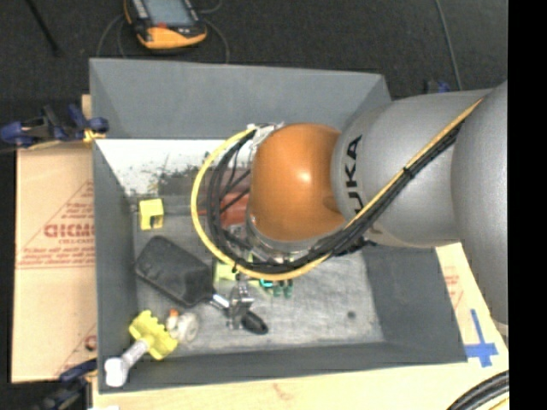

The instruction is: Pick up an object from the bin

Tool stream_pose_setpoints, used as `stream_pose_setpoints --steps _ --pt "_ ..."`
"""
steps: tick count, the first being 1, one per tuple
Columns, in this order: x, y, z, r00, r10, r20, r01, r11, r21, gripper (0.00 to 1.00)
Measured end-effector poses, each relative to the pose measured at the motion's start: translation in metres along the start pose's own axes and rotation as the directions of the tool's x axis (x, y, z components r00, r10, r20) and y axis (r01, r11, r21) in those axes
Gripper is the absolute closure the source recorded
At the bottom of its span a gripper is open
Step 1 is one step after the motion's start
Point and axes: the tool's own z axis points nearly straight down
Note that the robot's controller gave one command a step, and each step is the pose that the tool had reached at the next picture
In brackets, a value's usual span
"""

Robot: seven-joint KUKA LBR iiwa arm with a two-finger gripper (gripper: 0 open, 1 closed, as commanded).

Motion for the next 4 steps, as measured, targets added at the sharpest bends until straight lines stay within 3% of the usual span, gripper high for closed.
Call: stream_pose_setpoints --steps 1,2,3,4 --pt "-0.002 -0.001 -0.004 1.000 0.004 0.007 -0.004 1.000 -0.001 0.00" --pt "-0.083 -0.036 0.095 0.995 -0.095 0.013 0.095 0.995 0.000 1.00" --pt "-0.083 -0.036 0.095 0.995 -0.094 0.013 0.094 0.996 0.000 1.00" --pt "-0.088 -0.043 -0.045 0.996 -0.094 0.011 0.094 0.996 0.001 1.00"
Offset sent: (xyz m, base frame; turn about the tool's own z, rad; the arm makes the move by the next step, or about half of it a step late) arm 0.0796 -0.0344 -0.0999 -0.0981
